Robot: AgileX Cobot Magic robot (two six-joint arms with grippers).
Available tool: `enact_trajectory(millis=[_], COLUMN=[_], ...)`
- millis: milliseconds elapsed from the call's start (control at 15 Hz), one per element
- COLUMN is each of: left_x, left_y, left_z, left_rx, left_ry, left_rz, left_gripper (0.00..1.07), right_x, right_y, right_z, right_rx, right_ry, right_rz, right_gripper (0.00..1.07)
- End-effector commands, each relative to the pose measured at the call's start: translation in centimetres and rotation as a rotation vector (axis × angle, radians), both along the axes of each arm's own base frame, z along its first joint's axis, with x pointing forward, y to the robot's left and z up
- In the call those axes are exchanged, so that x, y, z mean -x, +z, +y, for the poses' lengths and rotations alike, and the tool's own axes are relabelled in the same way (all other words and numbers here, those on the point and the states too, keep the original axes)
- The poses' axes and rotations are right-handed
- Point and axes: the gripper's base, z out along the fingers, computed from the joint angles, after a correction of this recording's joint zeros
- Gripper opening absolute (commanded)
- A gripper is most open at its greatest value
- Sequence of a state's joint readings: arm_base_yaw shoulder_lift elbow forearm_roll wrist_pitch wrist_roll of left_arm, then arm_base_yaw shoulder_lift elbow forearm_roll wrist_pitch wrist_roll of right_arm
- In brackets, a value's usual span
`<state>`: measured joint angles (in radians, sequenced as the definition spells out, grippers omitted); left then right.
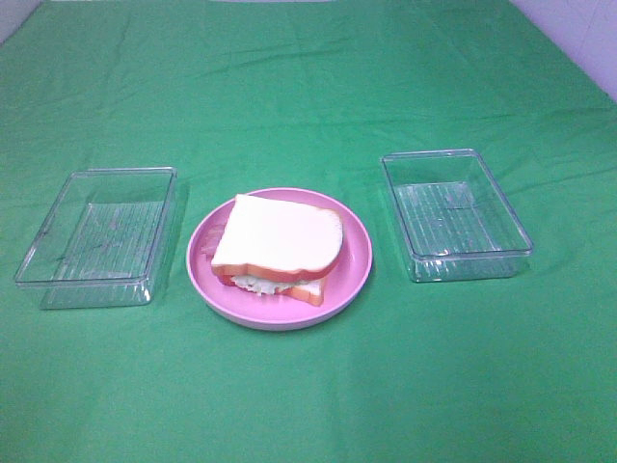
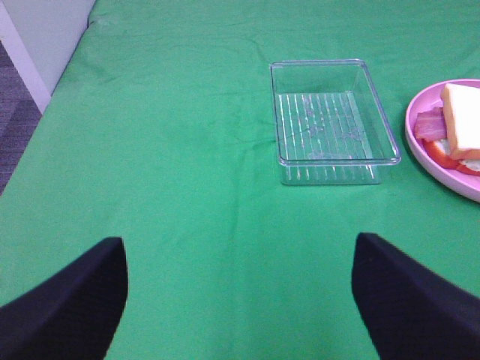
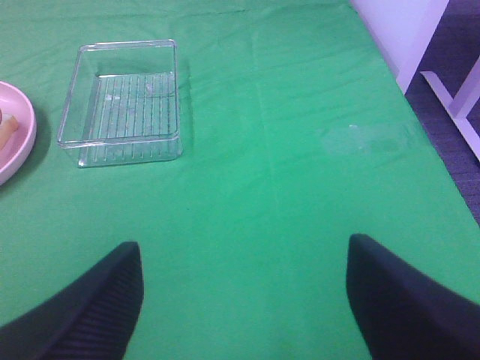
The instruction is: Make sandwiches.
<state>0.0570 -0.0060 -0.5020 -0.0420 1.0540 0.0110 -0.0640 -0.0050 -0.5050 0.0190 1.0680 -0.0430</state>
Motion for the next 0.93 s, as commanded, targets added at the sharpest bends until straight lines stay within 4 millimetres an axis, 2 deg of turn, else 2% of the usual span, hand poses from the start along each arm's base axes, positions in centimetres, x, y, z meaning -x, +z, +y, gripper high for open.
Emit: enact_trajectory(millis=[67,933], left_x=[0.26,0.29], left_y=[-0.03,-0.03], left_z=[-0.03,-0.03], left_rx=[-0.001,-0.002], left_ry=[-0.002,-0.005], left_rz=[-0.026,-0.028], left_gripper=[0.78,0.78], right_x=[0.19,0.19], right_y=[0.06,0.06], right_z=[-0.01,-0.01], right_rx=[0.013,0.013], right_ry=[-0.001,-0.001], right_rz=[-0.025,-0.025], right_gripper=[0.72,0.72])
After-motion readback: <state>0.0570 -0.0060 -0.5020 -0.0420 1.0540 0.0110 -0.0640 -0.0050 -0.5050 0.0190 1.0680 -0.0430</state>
